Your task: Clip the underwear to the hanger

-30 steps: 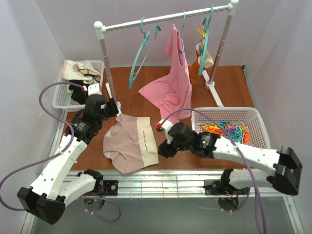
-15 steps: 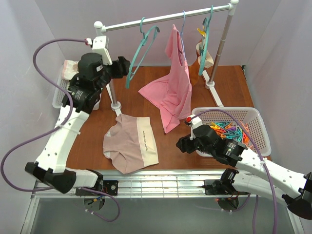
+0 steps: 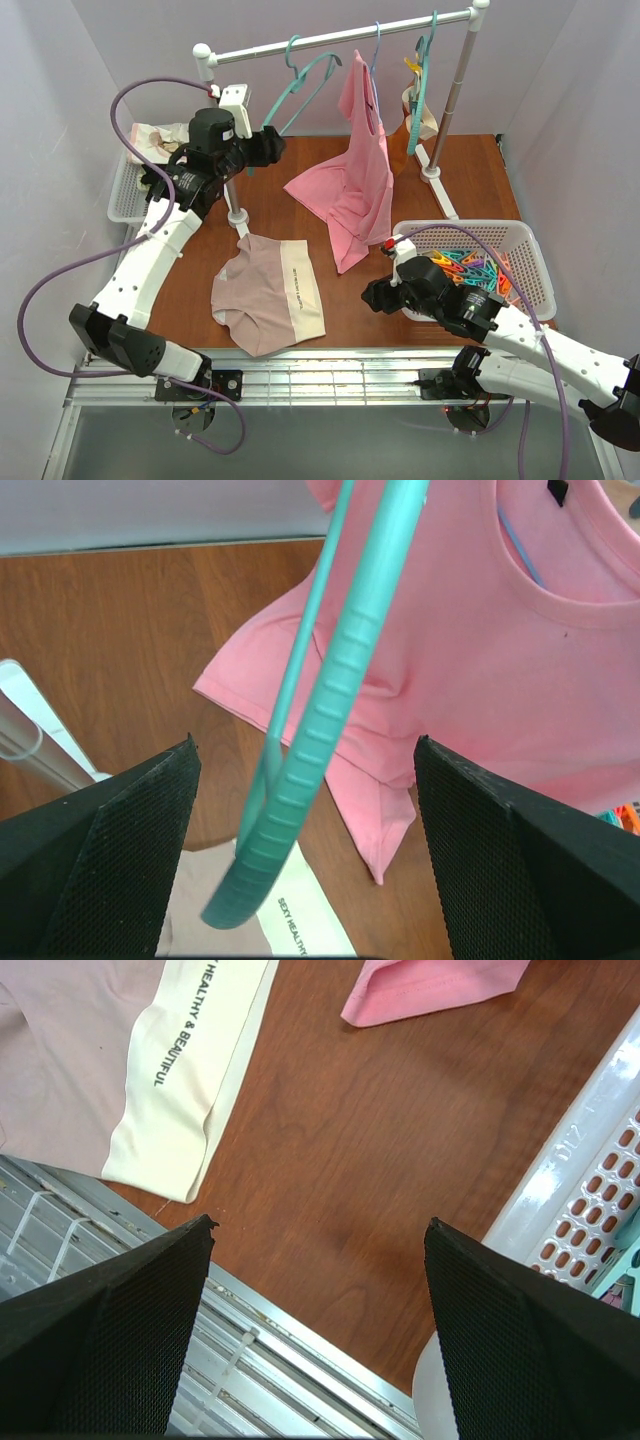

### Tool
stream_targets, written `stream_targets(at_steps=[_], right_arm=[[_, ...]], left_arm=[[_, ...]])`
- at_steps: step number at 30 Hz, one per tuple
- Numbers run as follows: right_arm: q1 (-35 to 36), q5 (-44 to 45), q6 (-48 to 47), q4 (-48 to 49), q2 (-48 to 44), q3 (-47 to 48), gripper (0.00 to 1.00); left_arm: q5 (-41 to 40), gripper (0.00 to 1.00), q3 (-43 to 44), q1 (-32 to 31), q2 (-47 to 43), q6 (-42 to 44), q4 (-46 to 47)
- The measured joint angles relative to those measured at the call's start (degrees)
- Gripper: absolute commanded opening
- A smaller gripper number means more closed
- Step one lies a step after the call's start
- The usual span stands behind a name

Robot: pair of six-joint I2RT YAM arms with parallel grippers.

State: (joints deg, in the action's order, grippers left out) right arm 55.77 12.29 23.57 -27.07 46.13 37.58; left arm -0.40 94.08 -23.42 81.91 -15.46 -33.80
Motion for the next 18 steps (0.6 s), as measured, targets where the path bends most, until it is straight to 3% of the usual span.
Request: stream_targets(at_steps=[5, 6, 9, 10, 18], right_arm=[[-0.20, -0.02, 0.00, 0.00, 0.68, 0.00, 0.77], [-0.20, -0.04, -0.02, 0.02, 0.81, 0.00, 0.77], [-0.22, -0.09, -0.02, 0.02, 1.14, 0.00, 0.77], [-0.22, -0.20, -0.02, 0.02, 1.25, 0.00, 0.77], [-0.22, -0.46, -0.04, 0.07, 2.16, 0.00, 0.76]], left_arm=[[1.11, 0.65, -3.28, -0.02, -1.92, -0.26, -0.02], [1.29, 0.57, -3.98, -0.07, -2.45, -0.24, 0.07], [1.51, 0.47, -5.97, -0.07, -4.13, -0.28, -0.09], [1.55, 0.38, -6.32, -0.11, -4.50, -0.33, -0.09], [2.47, 0.05, -5.86, -2.51, -4.24, 0.48, 0.00]])
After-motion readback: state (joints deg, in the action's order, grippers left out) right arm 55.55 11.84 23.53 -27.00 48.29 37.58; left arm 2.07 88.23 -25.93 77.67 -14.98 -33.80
